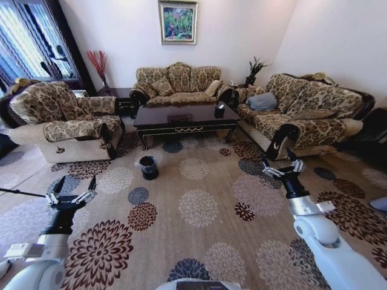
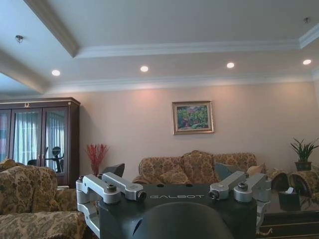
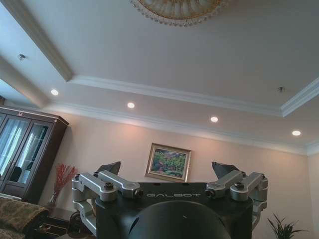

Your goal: Move to the front of the table and pick up the trash from the floor, then place it into the trash bin.

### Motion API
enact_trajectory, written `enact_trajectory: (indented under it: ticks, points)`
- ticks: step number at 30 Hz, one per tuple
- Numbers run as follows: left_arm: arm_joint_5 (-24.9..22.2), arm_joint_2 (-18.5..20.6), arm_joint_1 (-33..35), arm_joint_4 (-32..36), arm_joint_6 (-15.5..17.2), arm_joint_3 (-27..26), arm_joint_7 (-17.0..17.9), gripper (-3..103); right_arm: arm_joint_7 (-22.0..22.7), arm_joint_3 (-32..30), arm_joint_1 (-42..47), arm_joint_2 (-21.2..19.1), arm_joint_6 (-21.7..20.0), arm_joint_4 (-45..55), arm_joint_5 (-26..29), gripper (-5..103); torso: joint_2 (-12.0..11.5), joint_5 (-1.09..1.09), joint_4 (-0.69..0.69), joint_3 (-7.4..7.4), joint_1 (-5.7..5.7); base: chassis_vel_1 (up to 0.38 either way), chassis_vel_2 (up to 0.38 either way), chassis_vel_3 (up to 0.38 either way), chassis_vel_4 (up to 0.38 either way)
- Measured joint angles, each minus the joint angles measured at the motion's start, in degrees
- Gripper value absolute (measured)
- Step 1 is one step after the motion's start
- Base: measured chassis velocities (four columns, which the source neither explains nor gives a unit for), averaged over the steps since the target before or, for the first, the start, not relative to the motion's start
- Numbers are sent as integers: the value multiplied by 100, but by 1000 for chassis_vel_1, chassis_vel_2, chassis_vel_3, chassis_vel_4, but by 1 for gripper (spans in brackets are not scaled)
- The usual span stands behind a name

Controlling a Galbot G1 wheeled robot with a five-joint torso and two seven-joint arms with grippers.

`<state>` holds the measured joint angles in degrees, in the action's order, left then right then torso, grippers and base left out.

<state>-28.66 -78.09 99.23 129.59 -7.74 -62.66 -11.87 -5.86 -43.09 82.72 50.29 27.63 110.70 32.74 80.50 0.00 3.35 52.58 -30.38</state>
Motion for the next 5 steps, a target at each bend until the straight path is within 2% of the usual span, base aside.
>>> enact_trajectory:
  ticks: [5]
  points:
    - [8,-13,3,-4,5,-1,0,100,13,12,0,8,-7,37,0,100,-13,0,0,-7,6,0,0,0,0]
